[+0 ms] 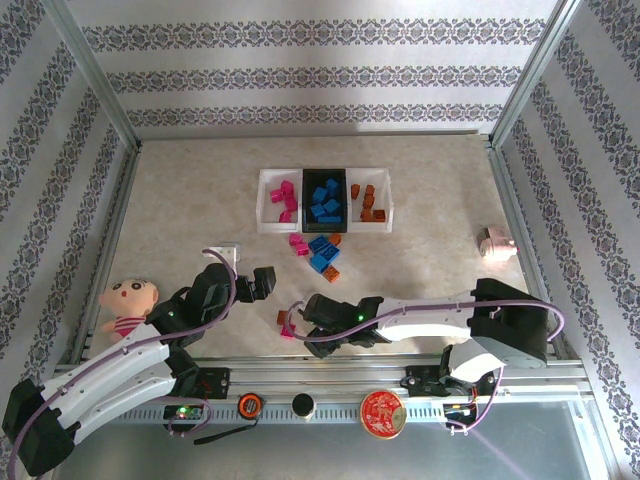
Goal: Sort the legos into containers by color
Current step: Pick up the lego from the bottom-center of the table, then place the lego in the container.
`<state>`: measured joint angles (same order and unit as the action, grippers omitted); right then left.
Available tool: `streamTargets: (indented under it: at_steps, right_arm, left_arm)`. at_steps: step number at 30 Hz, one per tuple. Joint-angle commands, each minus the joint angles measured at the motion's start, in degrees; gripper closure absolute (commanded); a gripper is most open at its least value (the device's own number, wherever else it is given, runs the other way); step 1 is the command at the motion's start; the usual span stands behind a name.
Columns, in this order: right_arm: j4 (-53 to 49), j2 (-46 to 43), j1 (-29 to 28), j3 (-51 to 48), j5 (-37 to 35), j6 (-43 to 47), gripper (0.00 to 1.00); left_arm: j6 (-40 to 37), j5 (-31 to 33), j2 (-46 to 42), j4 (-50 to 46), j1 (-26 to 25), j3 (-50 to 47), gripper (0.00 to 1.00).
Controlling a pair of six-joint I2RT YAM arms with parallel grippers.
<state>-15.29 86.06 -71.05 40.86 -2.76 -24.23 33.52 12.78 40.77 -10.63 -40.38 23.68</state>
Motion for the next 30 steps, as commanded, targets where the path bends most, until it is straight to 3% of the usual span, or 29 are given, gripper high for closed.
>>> streamTargets:
  at_steps: [1, 7, 16, 23, 30]
  right_arm:
    - [-1.55, 0.52, -0.57, 1.43, -2.32, 0.85, 0.44]
    - [0.19, -1.70, -0.02, 0.25, -2.54, 1.15, 0.62]
    - [0.05, -10.04, 6.65, -1.54, -1.90, 2.96, 0.71]
    - [-0.04, -14.30, 17.56, 4.34, 0.31, 8.29, 0.72]
    - [4.70, -7.02, 33.93, 13.21, 2.53, 7.58, 0.72]
  left_arm:
    - [0.59, 1.75, -0.17, -1.96, 0.49, 0.09, 0.00]
    - [0.58, 1.84, 0.10, -2.01, 0.50, 0.02, 0.00]
    - [0.58, 2.04, 0.66, -2.18, 0.55, 0.06, 0.00]
    - [0.99, 3.11, 0.82, -3.87, 0.54, 1.10, 0.00]
    - [1.49, 1.36, 1.09, -3.50, 0.56, 0.85, 0.00]
